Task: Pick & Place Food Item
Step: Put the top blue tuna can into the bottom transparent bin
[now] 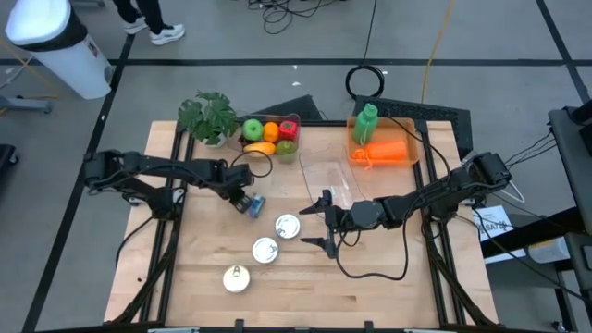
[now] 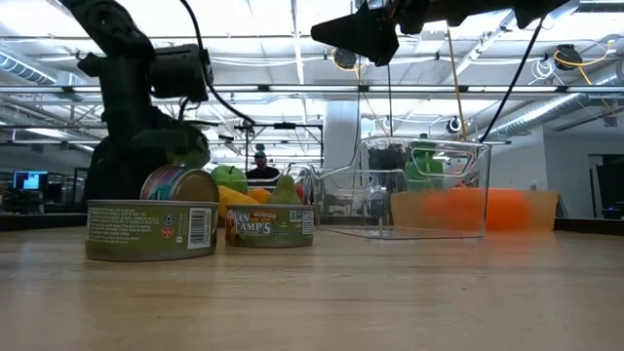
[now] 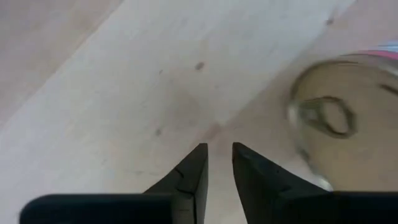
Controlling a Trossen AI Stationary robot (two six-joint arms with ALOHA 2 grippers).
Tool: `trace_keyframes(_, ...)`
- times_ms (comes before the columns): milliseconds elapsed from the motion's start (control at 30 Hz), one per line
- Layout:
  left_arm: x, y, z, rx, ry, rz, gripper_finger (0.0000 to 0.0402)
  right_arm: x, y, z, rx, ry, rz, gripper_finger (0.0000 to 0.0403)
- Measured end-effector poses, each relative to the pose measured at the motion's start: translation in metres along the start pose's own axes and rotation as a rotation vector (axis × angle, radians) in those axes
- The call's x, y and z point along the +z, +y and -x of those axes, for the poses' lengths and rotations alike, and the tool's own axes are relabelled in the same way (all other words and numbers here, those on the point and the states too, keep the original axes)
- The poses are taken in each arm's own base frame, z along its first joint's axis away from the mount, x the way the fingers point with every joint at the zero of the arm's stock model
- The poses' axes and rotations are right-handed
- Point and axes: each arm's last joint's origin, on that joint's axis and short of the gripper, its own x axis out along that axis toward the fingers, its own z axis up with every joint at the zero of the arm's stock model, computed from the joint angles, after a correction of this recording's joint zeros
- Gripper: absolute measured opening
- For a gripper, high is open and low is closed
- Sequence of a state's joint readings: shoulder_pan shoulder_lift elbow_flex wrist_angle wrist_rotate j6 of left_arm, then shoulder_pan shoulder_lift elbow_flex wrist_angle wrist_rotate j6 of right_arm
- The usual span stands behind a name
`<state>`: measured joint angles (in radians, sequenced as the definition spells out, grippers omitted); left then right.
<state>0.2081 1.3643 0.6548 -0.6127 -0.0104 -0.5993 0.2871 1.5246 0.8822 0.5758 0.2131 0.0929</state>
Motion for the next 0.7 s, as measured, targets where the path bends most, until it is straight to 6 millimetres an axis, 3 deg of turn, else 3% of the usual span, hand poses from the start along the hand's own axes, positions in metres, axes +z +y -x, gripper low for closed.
trace_keyframes(233, -0.013, -0.015, 0.036, -0.079, -0.174, -0.069, 0.0081, 0.0, 0.0, 0.0, 0.0, 0.005, 0.001, 0.0345)
trace_keyframes(433, -0.045, -0.04, 0.07, -0.187, -0.369, -0.097, 0.0081, -0.002, 0.0, 0.0, -0.001, 0.017, 0.004, 0.0345)
trace_keyframes(600, -0.071, -0.07, 0.075, -0.293, -0.456, -0.117, 0.0082, -0.002, 0.0, 0.0, -0.002, 0.015, 0.003, 0.0345)
trace_keyframes(700, -0.078, -0.084, 0.062, -0.259, -0.473, -0.097, 0.0092, -0.001, 0.0, 0.0, -0.003, 0.011, 0.002, 0.0345)
